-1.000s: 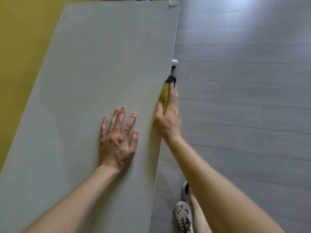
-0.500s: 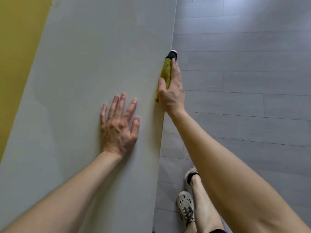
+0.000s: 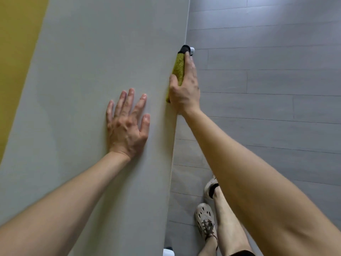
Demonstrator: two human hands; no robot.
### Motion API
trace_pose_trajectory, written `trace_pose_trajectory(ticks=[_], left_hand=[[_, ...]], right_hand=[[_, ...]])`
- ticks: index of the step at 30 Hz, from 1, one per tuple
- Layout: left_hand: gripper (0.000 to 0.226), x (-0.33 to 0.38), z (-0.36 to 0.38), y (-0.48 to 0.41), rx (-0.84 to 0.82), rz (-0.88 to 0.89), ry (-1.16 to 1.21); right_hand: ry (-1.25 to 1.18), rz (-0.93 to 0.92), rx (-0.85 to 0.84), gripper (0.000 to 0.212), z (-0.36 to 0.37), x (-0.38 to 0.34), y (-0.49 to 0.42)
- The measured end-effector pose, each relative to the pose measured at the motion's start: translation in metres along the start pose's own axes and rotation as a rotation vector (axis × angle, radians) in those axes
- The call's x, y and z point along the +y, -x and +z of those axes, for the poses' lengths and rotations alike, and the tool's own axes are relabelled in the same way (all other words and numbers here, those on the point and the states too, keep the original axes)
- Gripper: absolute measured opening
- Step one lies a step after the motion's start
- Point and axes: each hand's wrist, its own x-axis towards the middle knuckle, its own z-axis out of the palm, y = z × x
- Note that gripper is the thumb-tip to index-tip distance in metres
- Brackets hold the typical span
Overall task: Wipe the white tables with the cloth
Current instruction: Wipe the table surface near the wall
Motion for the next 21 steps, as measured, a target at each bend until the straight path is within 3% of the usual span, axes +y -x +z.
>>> trace_pose_trajectory(ticks=[4, 9, 12, 18, 21], left_hand=[[0.06, 0.001, -0.002, -0.001, 0.0, -0.01, 0.0], [0.059, 0.001, -0.003, -0.001, -0.015, -0.009, 0.014], [0.059, -0.001, -0.002, -0.002, -0.03, -0.005, 0.035], [0.06, -0.003, -0.01, 0.036, -0.12, 0.025, 0.093], [0.059, -0.004, -0.025, 0.101, -0.129, 0.023, 0.114]], right_hand=[[-0.059, -0.03, 0.052, 0.077, 0.008, 0.014, 0.091], [-0.08, -0.044, -0.088, 0.08, -0.012, 0.039, 0.296], [-0.1, -0.032, -0.101, 0.078, -0.011, 0.035, 0.271], [-0.084, 0.004, -0.033, 0.076, -0.005, 0.014, 0.091], [-0.104, 0.01, -0.009, 0.076, -0.002, 0.017, 0.127]])
